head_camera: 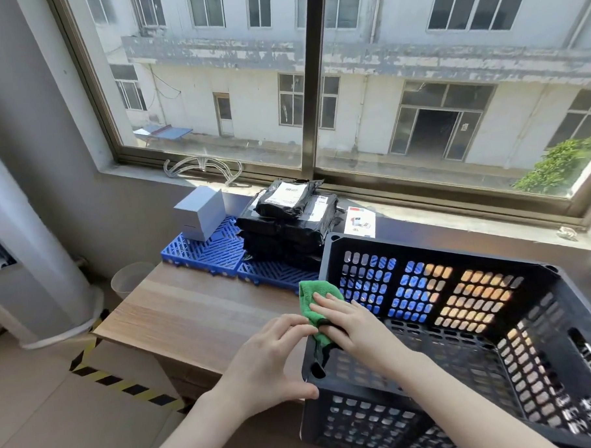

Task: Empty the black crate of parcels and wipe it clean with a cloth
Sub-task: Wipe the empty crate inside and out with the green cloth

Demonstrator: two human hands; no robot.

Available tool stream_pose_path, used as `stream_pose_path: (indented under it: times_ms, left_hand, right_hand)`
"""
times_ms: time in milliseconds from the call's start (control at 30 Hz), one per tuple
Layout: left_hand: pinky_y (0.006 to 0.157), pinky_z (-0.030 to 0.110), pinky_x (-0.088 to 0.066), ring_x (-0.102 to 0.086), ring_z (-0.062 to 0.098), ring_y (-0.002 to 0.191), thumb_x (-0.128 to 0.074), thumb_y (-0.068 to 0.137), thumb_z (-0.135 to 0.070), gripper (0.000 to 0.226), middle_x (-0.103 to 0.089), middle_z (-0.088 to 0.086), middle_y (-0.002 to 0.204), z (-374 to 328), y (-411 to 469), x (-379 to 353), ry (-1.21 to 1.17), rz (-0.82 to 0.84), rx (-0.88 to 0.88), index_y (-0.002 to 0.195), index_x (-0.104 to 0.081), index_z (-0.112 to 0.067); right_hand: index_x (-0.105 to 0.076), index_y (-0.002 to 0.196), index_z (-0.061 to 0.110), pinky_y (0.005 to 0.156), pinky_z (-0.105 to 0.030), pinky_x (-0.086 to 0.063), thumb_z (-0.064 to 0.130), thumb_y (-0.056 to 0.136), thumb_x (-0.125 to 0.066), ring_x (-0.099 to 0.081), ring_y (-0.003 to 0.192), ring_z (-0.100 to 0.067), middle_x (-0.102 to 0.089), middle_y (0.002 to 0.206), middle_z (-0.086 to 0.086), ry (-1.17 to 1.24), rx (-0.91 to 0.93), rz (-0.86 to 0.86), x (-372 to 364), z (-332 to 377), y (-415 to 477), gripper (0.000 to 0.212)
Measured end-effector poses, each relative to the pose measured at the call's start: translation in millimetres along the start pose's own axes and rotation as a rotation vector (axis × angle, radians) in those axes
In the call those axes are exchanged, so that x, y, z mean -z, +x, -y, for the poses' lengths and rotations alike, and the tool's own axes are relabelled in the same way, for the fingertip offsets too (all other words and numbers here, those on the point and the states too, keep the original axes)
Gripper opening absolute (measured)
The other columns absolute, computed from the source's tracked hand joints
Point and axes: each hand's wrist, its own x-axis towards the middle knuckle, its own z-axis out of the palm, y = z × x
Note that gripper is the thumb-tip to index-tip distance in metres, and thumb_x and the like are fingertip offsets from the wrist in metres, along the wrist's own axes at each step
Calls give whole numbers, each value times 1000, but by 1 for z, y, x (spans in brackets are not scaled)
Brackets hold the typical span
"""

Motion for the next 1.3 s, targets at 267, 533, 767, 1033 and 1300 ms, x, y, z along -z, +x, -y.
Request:
stream_pose_path:
  times_ms: [267,533,767,1033,1300]
  left_hand:
    - [117,16,-11,-5,-14,141,-53,75,-76,85,-17,-29,155,17,22,5,-35,147,-25,149,-31,-39]
    - [109,4,4,1,-12,142,-33,80,-81,84,-13,-29,156,33,61,-4,-1,181,-90,151,-28,-36]
    - [113,8,4,6,-12,142,-33,81,-81,83,-5,-30,157,46,97,-7,35,169,-80,152,-23,-38]
    - [113,8,4,6,-12,142,-33,84,-78,80,-5,-30,156,53,128,-9,56,184,-102,152,-23,-37]
    - [118,16,-1,3,-8,144,-39,86,-75,76,-7,-29,157,70,136,-10,51,204,-189,151,-25,-38]
  right_hand:
    - [-36,146,35,118,-41,-16,37,101,-42,-15,146,-5,-21,156,17,-61,-130,-42,11,-17,39,45]
    - [-29,149,34,120,-39,1,38,103,-33,-5,147,-5,-15,158,17,-195,-250,-20,24,-35,74,47]
    - [-21,151,32,118,-40,11,44,102,-23,2,148,-7,-12,160,14,-325,-216,-18,37,-60,96,50]
    - [-21,152,30,120,-39,3,41,103,-28,-2,148,-9,-12,160,10,-260,-258,-89,41,-83,122,51]
    - [-38,146,26,121,-36,-11,35,98,-41,-20,146,-12,-29,155,7,16,-203,-197,27,-83,102,49]
